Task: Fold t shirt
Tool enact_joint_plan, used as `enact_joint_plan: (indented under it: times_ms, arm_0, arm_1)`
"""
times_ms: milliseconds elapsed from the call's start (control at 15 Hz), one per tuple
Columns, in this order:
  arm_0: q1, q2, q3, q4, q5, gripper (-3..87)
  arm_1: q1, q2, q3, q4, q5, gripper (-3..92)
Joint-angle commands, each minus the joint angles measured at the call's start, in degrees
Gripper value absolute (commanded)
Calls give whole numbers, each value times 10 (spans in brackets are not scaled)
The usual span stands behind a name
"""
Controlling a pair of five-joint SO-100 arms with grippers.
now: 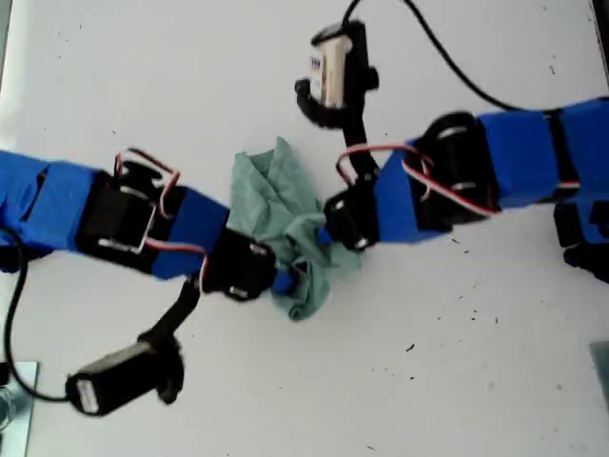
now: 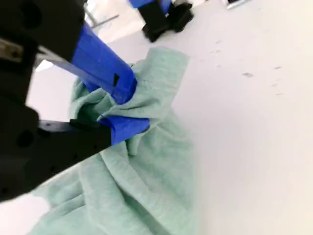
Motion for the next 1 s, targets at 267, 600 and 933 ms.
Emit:
enact_joint_plan:
  times_ms: [267,600,933]
  arm_0:
    - [-97,177,105,-3,-18,313]
    - [-285,684,478,-83,40,321]
    - [-292,955,721,-63,-13,300]
  arm_1:
    - [77,48,-35,-98,-134,184]
    - [209,189,23,-62,-202,451]
    - [309,277,206,-55,-182,454]
